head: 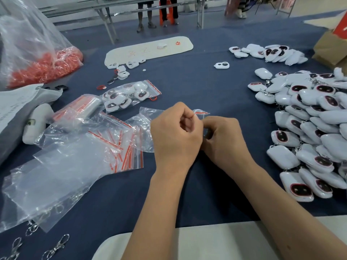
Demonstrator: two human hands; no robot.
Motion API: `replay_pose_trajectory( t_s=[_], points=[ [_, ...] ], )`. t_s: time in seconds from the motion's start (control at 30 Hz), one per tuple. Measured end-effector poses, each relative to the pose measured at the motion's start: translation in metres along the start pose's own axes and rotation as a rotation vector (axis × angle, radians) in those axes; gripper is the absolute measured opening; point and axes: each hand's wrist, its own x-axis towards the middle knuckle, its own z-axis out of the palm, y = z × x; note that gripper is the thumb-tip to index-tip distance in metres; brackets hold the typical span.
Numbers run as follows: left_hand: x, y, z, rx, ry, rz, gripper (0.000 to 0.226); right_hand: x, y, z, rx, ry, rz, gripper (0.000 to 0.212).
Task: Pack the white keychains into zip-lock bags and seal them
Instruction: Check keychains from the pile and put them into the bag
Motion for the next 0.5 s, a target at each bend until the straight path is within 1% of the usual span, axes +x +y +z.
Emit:
replay_pose_trajectory(
  t_s=[0.07,0.1,0.17,0.2,0.23,0.27,0.33,0.37,0.43,0.47,0.5],
  points=[
    [-0.001,0.001,0.002,-0.003,0.01,0.008,0.017,0.001,0.002,-0.003,-0.036,0.112,0.022,0.018],
    [-0.001,0.001,0.002,-0.003,0.015,0.006,0.017,0.002,0.002,-0.004,-0.033,0.137,0.028,0.015],
    [-0.002,0.001,0.004,-0.01,0.022,-0.017,0.017,0.002,0.001,-0.005,0.02,0.124,0.018,0.011],
    [-0.002,0.0,0.005,-0.02,0.026,-0.037,0.017,0.002,-0.001,-0.005,0.025,0.145,0.005,0.011],
    [-0.002,-0.001,0.005,-0.029,0.029,-0.061,0.017,0.001,-0.003,-0.005,0.001,0.207,-0.006,0.009],
    [-0.002,-0.001,0.006,-0.034,0.029,-0.086,0.017,0.001,-0.004,-0.005,-0.044,0.299,0.003,0.01],
    [-0.003,-0.001,0.006,-0.045,0.007,-0.118,0.018,0.003,-0.001,-0.01,-0.176,0.493,0.084,0.02],
    [-0.003,-0.001,0.007,-0.048,-0.01,-0.116,0.02,0.003,0.002,-0.015,-0.26,0.553,0.134,0.022],
    [-0.004,0.0,0.007,-0.027,-0.055,-0.078,0.022,0.004,0.011,-0.026,-0.441,0.594,0.251,0.016],
    [-0.004,0.001,0.008,-0.018,-0.097,-0.05,0.02,0.003,0.015,-0.03,-0.53,0.574,0.326,0.016],
    [-0.005,0.0,0.009,-0.02,-0.156,-0.026,0.016,0.003,0.017,-0.032,-0.607,0.522,0.401,0.021]
  ],
)
